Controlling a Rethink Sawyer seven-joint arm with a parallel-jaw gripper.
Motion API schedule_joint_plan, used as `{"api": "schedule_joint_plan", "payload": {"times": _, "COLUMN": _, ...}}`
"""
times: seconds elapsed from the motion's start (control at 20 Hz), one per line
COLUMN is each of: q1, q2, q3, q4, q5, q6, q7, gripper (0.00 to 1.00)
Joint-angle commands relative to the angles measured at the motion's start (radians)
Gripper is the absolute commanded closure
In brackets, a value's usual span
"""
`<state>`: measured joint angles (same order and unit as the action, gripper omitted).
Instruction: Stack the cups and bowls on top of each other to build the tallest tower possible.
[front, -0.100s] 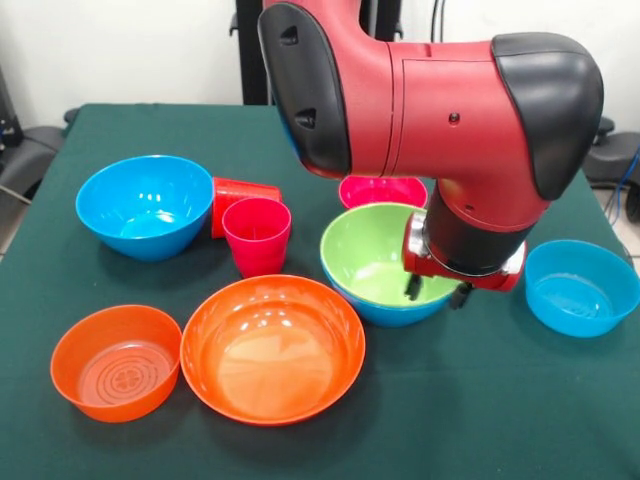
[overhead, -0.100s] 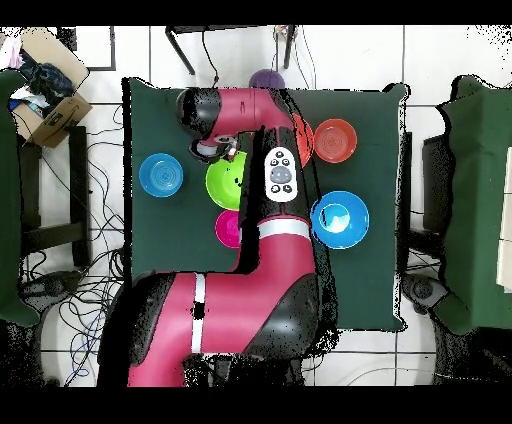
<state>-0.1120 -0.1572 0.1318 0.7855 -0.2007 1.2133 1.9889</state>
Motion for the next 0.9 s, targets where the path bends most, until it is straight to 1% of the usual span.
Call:
{"api": "schedule_joint_plan", "payload": {"times": 0.05, "q1": 0.032, "q2": 0.048, "q3": 0.024, "q4": 0.059, "q5": -0.044, "q6": -0.091, "q7": 0.008, "gripper": 1.0}}
{"api": "schedule_joint_plan", "payload": {"times": 0.2, "q1": 0.034, "q2": 0.032, "q3": 0.016, "q4": 0.098, "q5": -0.052, "q6": -0.133, "q7": 0.008, "gripper": 1.0}}
{"api": "schedule_joint_plan", "payload": {"times": 0.3, "q1": 0.036, "q2": 0.03, "q3": 0.009, "q4": 0.112, "q5": -0.047, "q6": -0.14, "q7": 0.03, "gripper": 1.0}}
{"api": "schedule_joint_plan", "payload": {"times": 0.35, "q1": 0.04, "q2": 0.04, "q3": 0.0, "q4": 0.104, "q5": -0.044, "q6": -0.138, "q7": 0.061, "gripper": 1.0}}
{"api": "schedule_joint_plan", "payload": {"times": 0.45, "q1": 0.043, "q2": 0.051, "q3": -0.003, "q4": 0.101, "q5": -0.043, "q6": -0.155, "q7": 0.075, "gripper": 1.0}}
{"api": "schedule_joint_plan", "payload": {"times": 0.6, "q1": 0.042, "q2": 0.057, "q3": 0.004, "q4": 0.089, "q5": -0.035, "q6": -0.151, "q7": 0.059, "gripper": 1.0}}
{"api": "schedule_joint_plan", "payload": {"times": 0.9, "q1": 0.038, "q2": 0.033, "q3": 0.008, "q4": 0.099, "q5": -0.016, "q6": -0.124, "q7": 0.043, "gripper": 1.0}}
